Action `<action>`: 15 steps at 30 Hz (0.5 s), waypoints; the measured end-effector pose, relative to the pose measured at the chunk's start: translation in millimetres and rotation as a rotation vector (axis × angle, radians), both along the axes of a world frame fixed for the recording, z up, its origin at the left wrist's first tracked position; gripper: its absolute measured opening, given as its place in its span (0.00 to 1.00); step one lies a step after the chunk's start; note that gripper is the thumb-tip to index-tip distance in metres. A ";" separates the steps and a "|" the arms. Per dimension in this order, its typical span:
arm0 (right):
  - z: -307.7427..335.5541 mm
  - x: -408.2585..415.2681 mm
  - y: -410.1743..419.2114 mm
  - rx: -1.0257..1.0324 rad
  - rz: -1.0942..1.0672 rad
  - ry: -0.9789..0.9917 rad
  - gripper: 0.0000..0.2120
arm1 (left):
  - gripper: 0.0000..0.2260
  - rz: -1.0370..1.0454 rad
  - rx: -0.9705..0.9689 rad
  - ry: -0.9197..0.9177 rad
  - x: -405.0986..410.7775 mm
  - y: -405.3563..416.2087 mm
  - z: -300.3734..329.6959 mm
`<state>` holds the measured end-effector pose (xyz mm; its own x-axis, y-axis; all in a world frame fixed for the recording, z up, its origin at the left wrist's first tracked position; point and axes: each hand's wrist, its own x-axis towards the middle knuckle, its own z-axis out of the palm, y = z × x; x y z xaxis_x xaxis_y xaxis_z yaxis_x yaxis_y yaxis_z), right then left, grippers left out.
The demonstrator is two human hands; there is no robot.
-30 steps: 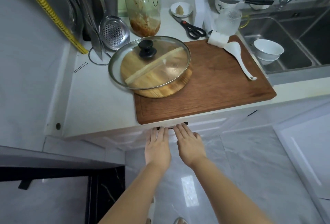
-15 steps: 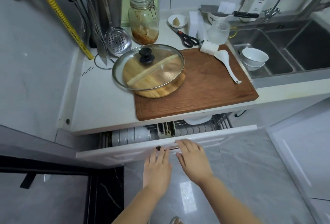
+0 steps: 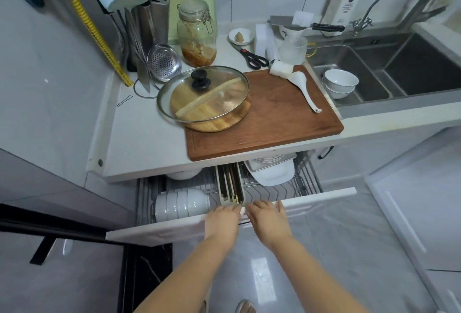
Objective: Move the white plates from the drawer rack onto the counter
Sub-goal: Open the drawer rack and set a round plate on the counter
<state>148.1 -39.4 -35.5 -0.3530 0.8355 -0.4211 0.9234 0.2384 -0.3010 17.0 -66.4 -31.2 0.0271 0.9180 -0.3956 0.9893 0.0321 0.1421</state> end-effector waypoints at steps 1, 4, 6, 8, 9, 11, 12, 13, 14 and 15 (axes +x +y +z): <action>0.9 1.0 -2.2 -0.008 -0.011 0.004 0.16 | 0.25 0.007 -0.002 -0.006 1.3 -1.2 -0.2; 2.5 5.3 -9.1 -0.022 -0.013 -0.001 0.16 | 0.19 0.040 -0.037 -0.006 6.6 -7.7 1.8; 1.5 8.0 -14.5 -0.021 -0.017 -0.005 0.14 | 0.15 0.073 -0.057 -0.004 9.4 -13.8 1.5; 0.3 11.1 -20.6 -0.017 -0.019 -0.013 0.13 | 0.14 0.089 -0.069 -0.011 12.7 -21.2 3.0; 0.3 12.9 -24.2 -0.010 -0.017 -0.016 0.12 | 0.14 0.088 -0.075 -0.016 14.7 -25.1 3.5; 1.2 16.4 -30.9 0.004 -0.010 -0.019 0.12 | 0.14 0.089 -0.072 -0.030 17.4 -33.0 3.6; 1.4 18.3 -34.1 0.009 -0.008 -0.016 0.12 | 0.14 0.091 -0.072 -0.040 18.5 -37.2 3.6; 1.3 20.3 -37.6 0.012 -0.008 -0.011 0.12 | 0.15 0.095 -0.074 -0.050 19.5 -41.3 3.1; 0.8 22.3 -41.2 0.009 -0.010 -0.009 0.12 | 0.15 0.097 -0.082 -0.055 20.9 -45.3 2.9; -0.1 24.5 -44.9 0.005 -0.013 -0.006 0.12 | 0.15 0.102 -0.094 -0.058 22.5 -49.4 3.2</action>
